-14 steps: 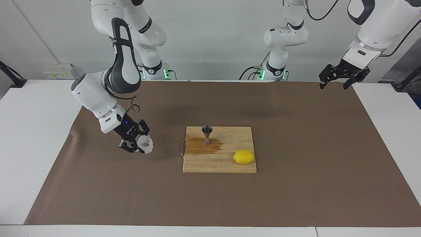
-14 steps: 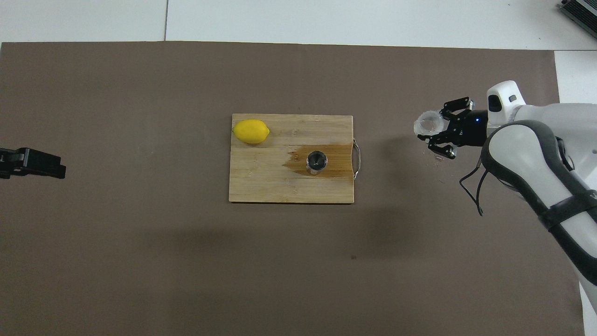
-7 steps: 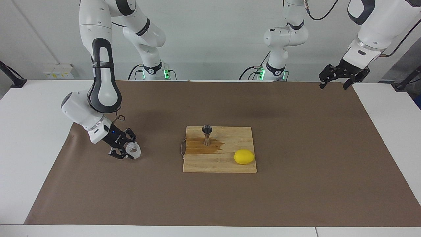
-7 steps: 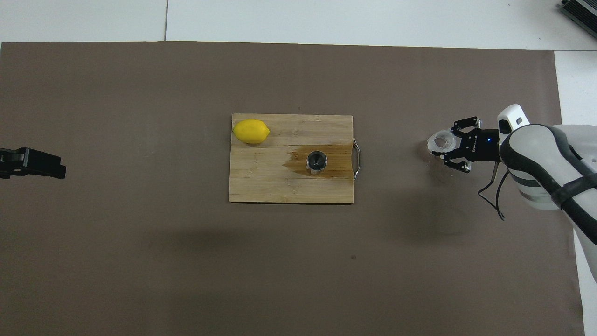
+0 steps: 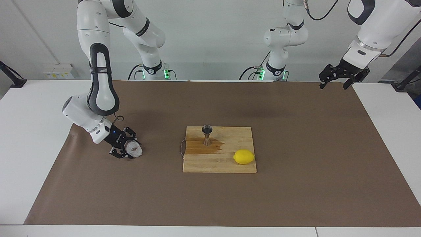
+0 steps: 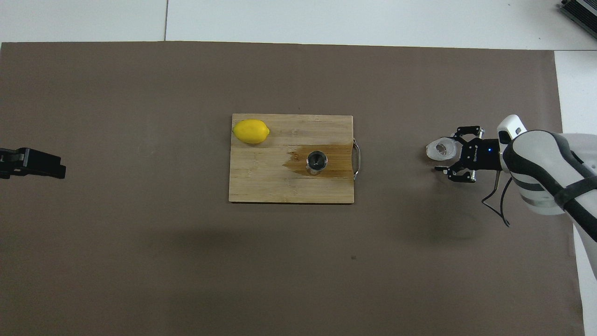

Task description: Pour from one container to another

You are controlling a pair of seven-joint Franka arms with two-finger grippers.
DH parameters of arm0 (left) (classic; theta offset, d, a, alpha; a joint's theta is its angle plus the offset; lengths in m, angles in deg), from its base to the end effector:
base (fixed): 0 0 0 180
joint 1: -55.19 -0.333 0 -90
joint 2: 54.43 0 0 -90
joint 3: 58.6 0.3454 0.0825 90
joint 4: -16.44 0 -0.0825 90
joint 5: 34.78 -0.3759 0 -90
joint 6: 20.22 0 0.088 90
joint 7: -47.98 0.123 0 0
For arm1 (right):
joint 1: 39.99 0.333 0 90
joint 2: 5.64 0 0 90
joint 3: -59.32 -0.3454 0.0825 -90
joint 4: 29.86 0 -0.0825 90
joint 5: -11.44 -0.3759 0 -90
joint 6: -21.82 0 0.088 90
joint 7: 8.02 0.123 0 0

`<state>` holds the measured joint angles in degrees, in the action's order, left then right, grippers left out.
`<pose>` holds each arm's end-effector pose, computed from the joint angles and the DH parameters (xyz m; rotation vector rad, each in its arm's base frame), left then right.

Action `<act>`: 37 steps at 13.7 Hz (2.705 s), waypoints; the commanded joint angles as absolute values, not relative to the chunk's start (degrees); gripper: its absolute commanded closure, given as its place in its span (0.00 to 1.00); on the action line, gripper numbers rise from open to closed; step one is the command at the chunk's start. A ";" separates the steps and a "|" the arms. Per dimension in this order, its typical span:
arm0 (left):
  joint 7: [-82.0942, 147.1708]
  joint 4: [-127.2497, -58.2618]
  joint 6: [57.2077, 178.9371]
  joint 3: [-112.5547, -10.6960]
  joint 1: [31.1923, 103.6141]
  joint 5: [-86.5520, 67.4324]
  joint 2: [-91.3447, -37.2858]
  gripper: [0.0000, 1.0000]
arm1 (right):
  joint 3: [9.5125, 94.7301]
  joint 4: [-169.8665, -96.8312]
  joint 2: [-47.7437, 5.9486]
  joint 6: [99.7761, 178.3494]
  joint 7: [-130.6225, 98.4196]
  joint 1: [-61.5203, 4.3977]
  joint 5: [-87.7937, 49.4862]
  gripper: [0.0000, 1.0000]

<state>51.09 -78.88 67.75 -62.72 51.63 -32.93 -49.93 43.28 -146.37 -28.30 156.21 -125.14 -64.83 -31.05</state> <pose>0.5139 -0.0107 0.6336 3.1113 -0.0996 -0.0768 0.5961 -0.0804 0.2747 -2.1363 -1.6525 -0.7008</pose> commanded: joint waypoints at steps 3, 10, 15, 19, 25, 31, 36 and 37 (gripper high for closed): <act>51.76 -80.33 67.49 -63.43 50.53 -32.59 -48.37 0.00 | 42.89 -148.07 -21.03 151.65 -110.54 -63.01 -30.24 0.00; 51.76 -80.33 67.49 -63.43 50.53 -32.59 -48.37 0.00 | 42.80 -146.14 -12.16 143.82 -86.88 -62.49 -15.92 0.00; 51.76 -80.33 67.49 -63.43 50.53 -32.59 -48.37 0.00 | 42.36 -145.35 -3.11 133.37 -60.46 -60.90 -1.33 0.00; 51.76 -80.33 67.49 -63.43 50.53 -32.59 -48.37 0.00 | 41.92 -138.77 -2.22 123.53 -43.48 -60.73 3.95 0.00; 51.76 -80.33 67.49 -63.43 50.53 -32.59 -48.37 0.00 | 41.65 -130.06 -1.34 111.91 -6.99 -58.00 8.28 0.00; 51.76 -80.33 67.49 -63.43 50.53 -32.59 -48.37 0.00 | 61.50 -127.08 -2.39 108.48 -6.61 -40.36 9.50 0.00; 51.76 -80.33 67.49 -63.43 50.53 -32.59 -48.37 0.00 | 64.95 -123.29 -3.18 107.33 -6.78 -36.73 10.03 0.00; 51.76 -80.33 67.49 -63.43 50.53 -32.59 -48.37 0.00 | 64.95 -123.46 -3.18 107.25 -6.78 -36.65 10.03 0.00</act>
